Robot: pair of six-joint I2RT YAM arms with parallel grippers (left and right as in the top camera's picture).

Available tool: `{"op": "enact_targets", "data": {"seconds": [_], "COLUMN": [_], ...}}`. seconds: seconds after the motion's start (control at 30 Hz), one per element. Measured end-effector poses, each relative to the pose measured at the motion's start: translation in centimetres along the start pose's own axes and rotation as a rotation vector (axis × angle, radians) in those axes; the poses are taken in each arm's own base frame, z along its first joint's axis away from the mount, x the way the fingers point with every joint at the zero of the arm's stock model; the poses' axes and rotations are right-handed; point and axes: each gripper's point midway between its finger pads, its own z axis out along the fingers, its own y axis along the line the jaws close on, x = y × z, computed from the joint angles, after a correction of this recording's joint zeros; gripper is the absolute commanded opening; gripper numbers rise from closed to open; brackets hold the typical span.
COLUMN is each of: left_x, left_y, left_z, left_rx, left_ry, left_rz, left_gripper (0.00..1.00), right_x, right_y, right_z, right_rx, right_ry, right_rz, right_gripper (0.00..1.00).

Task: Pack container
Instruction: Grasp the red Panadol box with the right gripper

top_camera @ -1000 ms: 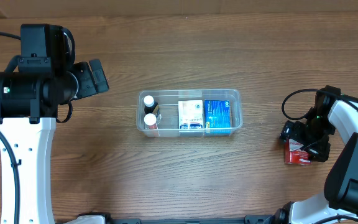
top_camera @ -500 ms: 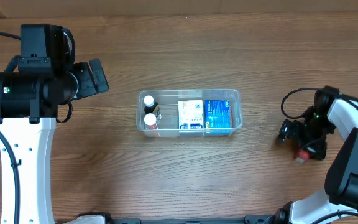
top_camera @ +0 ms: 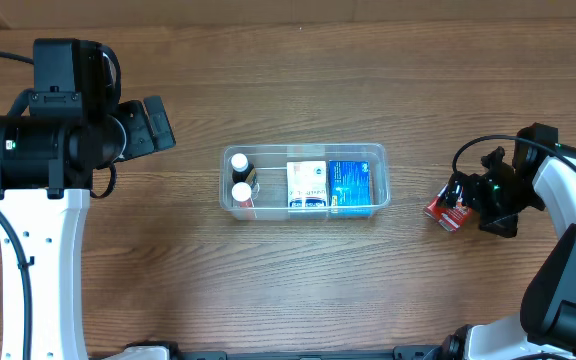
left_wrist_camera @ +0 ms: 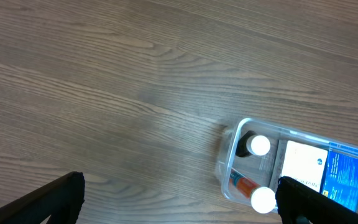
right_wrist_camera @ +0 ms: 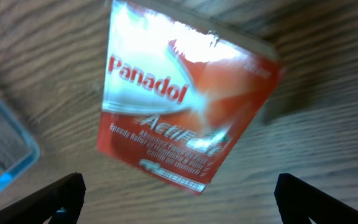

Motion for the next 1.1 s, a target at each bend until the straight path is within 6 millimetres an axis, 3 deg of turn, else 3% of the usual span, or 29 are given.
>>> {"op": "enact_targets", "data": {"seconds": [0.2, 0.4, 0.73, 0.93, 0.97, 1.07, 1.1], "left_x": [0.0, 0.0, 0.0, 0.1, 0.1, 0.1, 0.1], "left_y": [0.0, 0.0, 0.0, 0.0, 0.0, 0.0, 0.0], "left_z": [0.0, 0.0, 0.0, 0.0, 0.0, 0.0, 0.0], "left_rx": [0.0, 0.0, -0.001, -0.001, -0.001, -0.001, -0.001], "left_ry": [0.001, 0.001, 0.002, 0.004, 0.004, 0.004, 0.004], "left_rz": [0.0, 0.0, 0.0, 0.0, 0.0, 0.0, 0.0], "left_gripper": [1.0, 1.0, 1.0, 1.0, 1.0, 1.0, 1.0], "right_x": [-2.5, -3.8, -3.3, -3.3, -3.5, -3.6, -3.7], "right_y": [-0.4, 1.9, 0.5, -0.4, -0.4, -0.4, -0.3], "right_z": [-0.1, 0.5, 0.6, 3.0, 3.1, 3.1, 3.1], "right_rx": [0.032, 0.1, 0.185, 0.211, 0.21, 0.208, 0.207], "right_ry": [-0.1, -0.167, -0.159, -0.103, -0.107, -0.114, -0.115], "right_rz": [0.026, -0.014, 0.111, 0.125, 0.124, 0.122, 0.124], "right_gripper": [1.0, 1.0, 1.0, 1.0, 0.99, 0.78, 0.76]}}
